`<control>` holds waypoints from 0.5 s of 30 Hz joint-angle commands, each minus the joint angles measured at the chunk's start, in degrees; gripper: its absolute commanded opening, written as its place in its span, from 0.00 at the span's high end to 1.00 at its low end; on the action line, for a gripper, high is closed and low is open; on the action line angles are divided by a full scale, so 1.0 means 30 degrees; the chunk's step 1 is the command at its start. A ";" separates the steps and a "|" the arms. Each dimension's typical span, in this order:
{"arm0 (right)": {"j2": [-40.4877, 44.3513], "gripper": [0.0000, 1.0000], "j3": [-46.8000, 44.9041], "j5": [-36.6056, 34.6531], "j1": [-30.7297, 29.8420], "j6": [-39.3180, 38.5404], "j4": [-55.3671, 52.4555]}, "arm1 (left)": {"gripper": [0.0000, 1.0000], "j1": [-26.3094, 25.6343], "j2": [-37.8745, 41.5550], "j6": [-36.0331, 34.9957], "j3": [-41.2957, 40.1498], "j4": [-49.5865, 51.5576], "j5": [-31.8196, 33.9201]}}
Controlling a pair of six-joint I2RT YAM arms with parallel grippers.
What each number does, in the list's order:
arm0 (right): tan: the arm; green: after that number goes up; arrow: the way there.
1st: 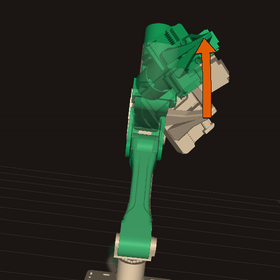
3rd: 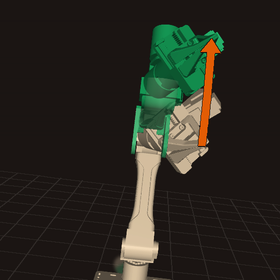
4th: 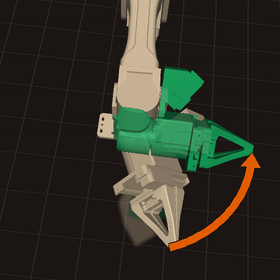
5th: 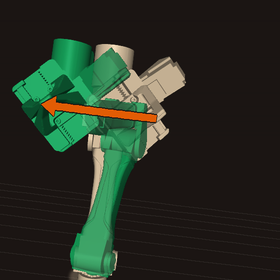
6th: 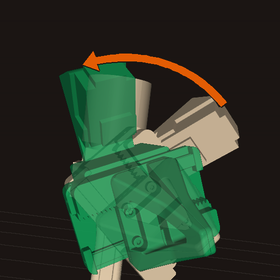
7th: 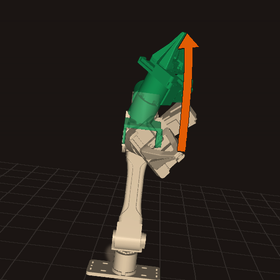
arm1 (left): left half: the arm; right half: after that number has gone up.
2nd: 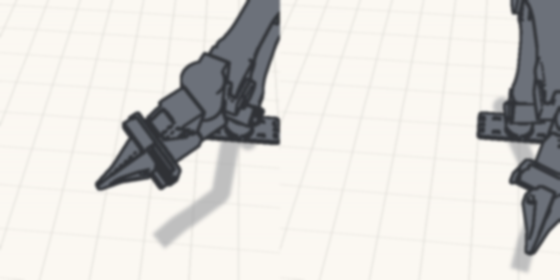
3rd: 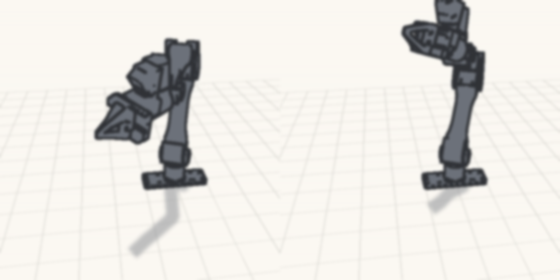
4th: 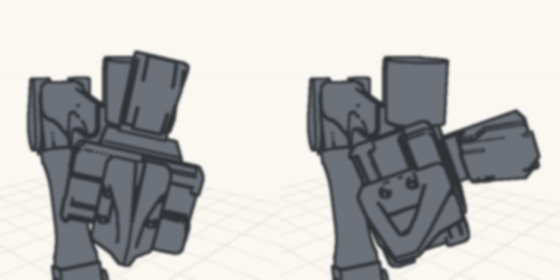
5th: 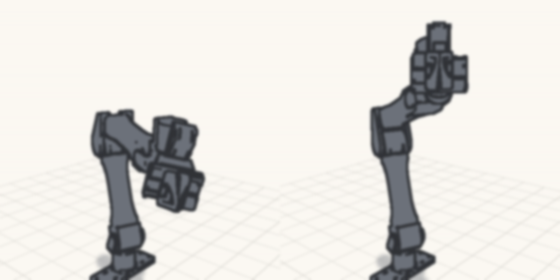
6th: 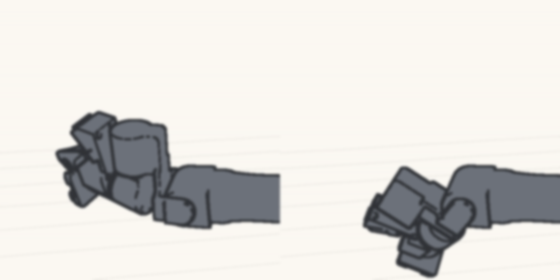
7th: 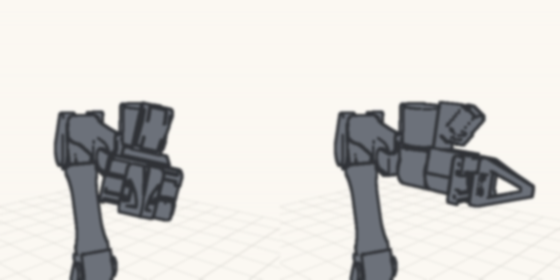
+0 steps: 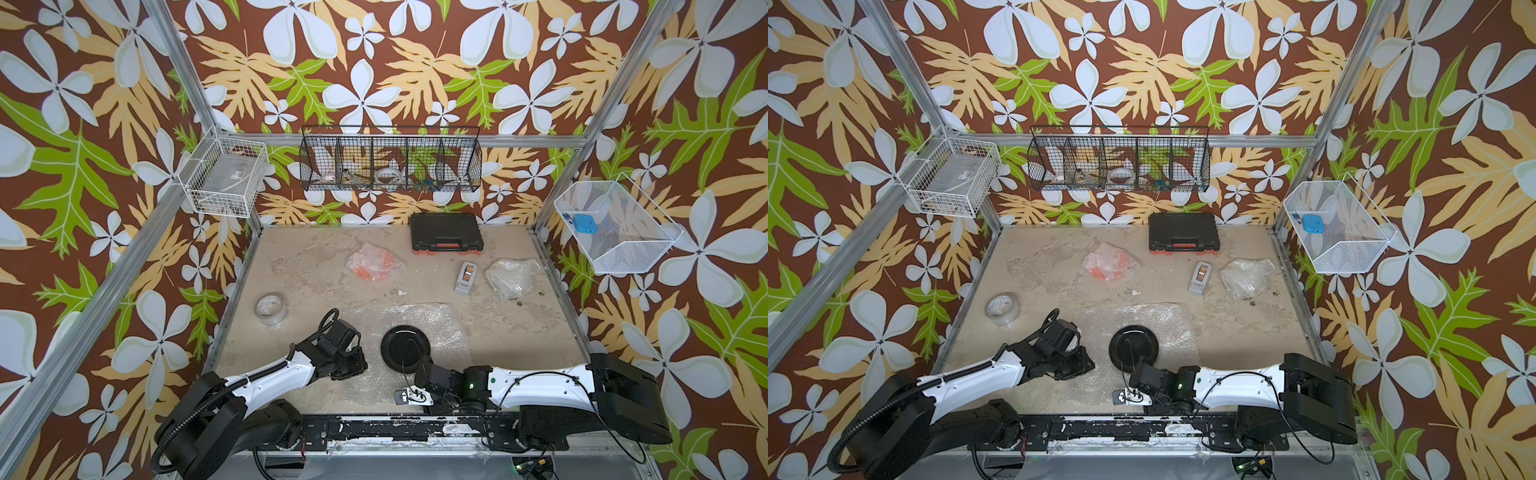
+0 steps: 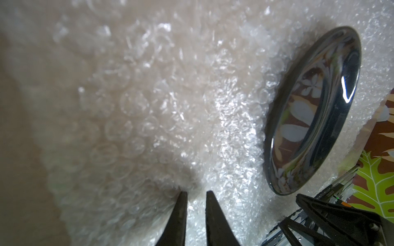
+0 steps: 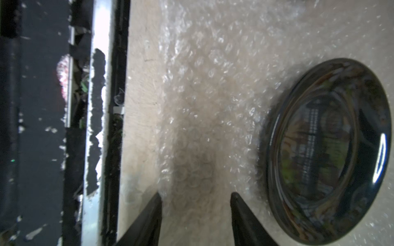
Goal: Wrap dinner plates in bubble wrap
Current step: Wrap the plate in the bubble wrap.
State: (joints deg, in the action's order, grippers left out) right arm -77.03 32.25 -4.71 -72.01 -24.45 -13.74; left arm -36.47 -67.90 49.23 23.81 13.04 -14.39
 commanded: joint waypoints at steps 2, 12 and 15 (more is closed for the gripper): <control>0.0156 0.63 -0.0027 0.0023 -0.0036 -0.0051 0.0009 | 0.80 0.0025 0.0146 0.0113 -0.0006 0.1179 0.0541; 0.0293 0.99 0.0039 0.1009 -0.0050 -0.0111 -0.0351 | 0.80 0.0056 0.1003 -0.0012 0.0942 0.2571 0.1194; 0.0317 1.00 0.0192 0.1409 -0.0050 -0.0120 -0.0510 | 0.80 0.0062 0.1180 -0.0078 0.1410 0.3012 0.1168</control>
State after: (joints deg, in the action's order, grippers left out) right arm -76.20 32.27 -2.46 -72.03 -24.67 -14.13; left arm -36.42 -64.79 49.17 27.05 19.75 -11.84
